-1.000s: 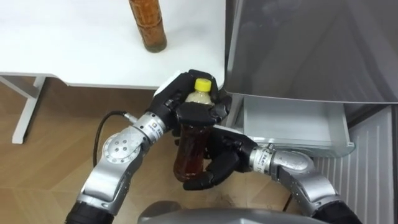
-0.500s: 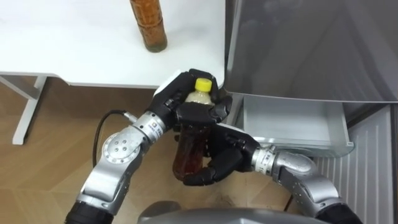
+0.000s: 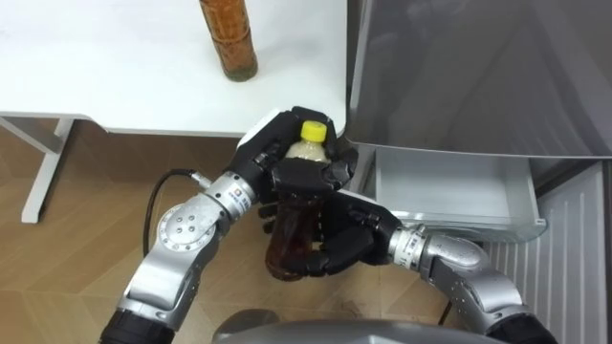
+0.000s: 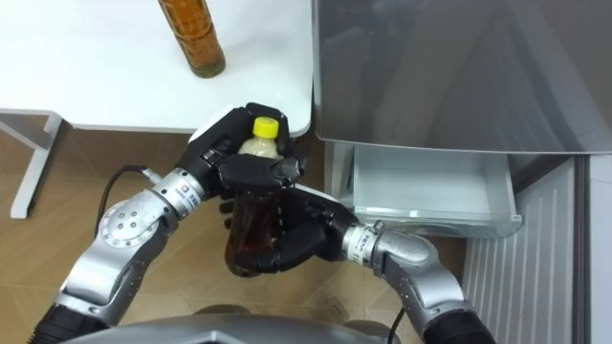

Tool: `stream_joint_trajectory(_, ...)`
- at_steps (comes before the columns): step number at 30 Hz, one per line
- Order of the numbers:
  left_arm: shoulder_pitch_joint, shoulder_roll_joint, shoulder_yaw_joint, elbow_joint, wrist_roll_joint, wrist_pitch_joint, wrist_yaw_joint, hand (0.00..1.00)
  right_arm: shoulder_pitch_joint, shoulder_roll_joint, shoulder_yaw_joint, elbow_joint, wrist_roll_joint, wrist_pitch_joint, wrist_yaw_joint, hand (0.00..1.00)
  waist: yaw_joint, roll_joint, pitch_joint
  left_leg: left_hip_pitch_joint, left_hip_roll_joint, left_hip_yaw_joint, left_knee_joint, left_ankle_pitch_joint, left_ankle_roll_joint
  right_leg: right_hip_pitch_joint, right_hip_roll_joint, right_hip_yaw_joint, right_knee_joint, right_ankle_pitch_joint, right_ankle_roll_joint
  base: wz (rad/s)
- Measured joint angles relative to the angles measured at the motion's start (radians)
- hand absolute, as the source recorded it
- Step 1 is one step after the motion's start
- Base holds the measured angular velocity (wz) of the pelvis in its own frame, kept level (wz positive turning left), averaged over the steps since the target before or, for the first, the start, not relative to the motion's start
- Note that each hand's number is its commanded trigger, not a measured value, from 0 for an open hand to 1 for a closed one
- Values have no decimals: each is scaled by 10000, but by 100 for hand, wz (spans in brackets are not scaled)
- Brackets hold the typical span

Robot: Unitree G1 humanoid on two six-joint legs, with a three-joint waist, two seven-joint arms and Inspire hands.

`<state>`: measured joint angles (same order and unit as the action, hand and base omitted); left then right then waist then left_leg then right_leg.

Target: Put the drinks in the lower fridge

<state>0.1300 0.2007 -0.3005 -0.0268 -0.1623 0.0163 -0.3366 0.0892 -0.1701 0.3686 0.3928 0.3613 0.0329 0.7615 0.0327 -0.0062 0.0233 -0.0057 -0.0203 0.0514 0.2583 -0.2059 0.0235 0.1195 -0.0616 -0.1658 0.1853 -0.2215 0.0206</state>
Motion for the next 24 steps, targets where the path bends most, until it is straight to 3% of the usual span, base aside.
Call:
stream_joint_trajectory(5, -1, -260, 1, 2, -17, -1, 12, 100, 1, 15, 13, 6, -4, -176, -173, 100, 9, -3, 1, 2, 0, 3, 0, 0, 0, 2, 1, 6, 2, 0, 0, 0)
stream_joint_trajectory(15, -3, -408, -94, 3, -30, -10, -168, 98, 2, 215, 22, 76, -60, -194, -201, 100, 13, -30, 17, 3, 1, 0, -3, 0, 0, -4, 3, 7, 0, 0, 0, 0)
stream_joint_trajectory(17, -2, -414, -87, 6, -32, -10, -159, 19, 3, 222, 17, 88, -52, -194, -200, 100, 19, -34, 19, 3, 0, 2, -3, 0, 0, -5, 2, 10, 0, 0, 0, 0)
stream_joint_trajectory(18, -2, -421, -85, 6, -32, -11, -160, 0, 3, 226, 13, 90, -49, -194, -196, 100, 20, -37, 21, 3, 0, 3, -3, 0, 0, -5, 2, 10, 0, 0, 0, 0)
stream_joint_trajectory(24, -3, -380, 59, 6, -186, -12, -157, 0, 8, 169, -7, 94, 76, -194, -197, 100, 13, -38, 22, 3, -2, 1, 0, 0, 0, 1, 2, 11, 2, 0, 0, 0)
